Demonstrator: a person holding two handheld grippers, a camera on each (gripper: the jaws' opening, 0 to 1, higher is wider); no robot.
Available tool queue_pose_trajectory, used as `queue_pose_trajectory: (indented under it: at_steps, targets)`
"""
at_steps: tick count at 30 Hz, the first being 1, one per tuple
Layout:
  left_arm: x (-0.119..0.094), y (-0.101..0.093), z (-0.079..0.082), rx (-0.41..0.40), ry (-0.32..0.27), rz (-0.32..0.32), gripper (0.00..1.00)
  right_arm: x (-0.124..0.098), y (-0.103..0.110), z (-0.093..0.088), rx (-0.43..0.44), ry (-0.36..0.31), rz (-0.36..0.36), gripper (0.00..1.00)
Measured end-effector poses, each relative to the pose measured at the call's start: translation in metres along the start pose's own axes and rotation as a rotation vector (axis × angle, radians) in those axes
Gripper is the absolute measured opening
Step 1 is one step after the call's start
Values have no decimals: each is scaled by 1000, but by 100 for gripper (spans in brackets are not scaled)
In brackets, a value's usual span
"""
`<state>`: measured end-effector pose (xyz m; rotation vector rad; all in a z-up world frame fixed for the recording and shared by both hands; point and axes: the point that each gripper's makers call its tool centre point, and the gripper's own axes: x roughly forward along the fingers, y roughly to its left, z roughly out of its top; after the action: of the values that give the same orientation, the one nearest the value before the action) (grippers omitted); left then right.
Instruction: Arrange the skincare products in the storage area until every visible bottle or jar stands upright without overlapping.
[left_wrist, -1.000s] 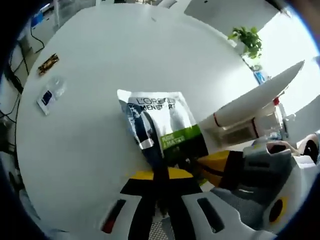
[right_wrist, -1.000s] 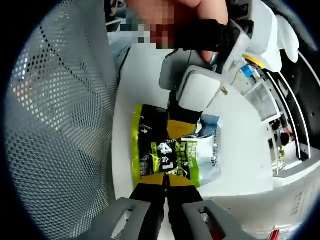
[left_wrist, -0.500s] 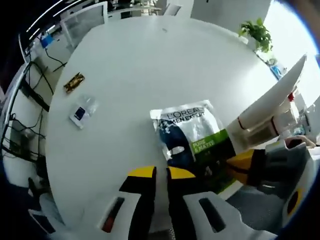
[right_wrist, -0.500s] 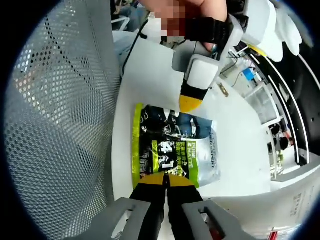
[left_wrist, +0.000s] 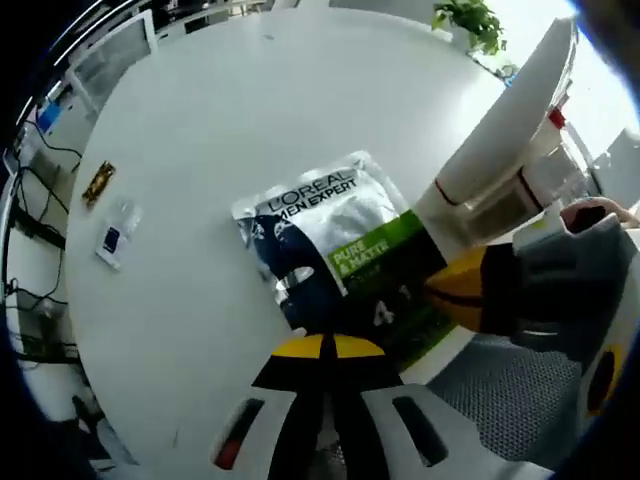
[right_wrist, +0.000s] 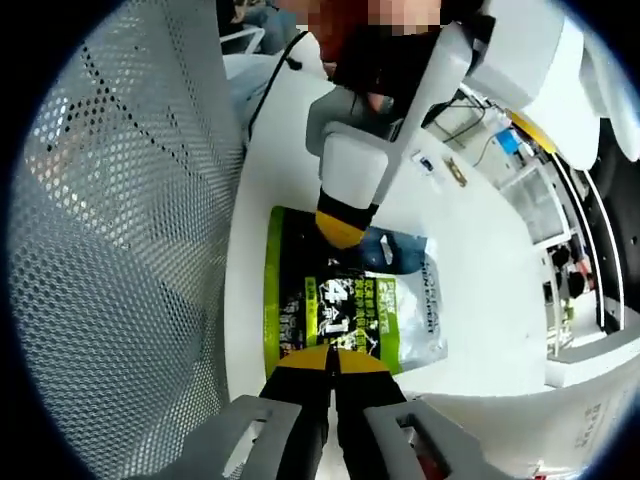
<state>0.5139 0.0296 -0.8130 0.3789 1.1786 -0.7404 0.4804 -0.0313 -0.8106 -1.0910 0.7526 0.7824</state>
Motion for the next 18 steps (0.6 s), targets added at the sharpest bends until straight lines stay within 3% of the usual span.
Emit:
queue_pose_trajectory:
  at_steps: [5, 10, 18]
  targets:
    - [0, -4, -2, -21, 10, -31, 1, 2, 1, 0, -53, 77, 47, 0]
    - [0, -4, -3, -25, 3, -40, 1, 3, 0, -1, -20, 120, 130, 0]
    - [0, -5, -3, -56, 5, -63, 1, 3, 3, -1, -44, 186, 110, 0]
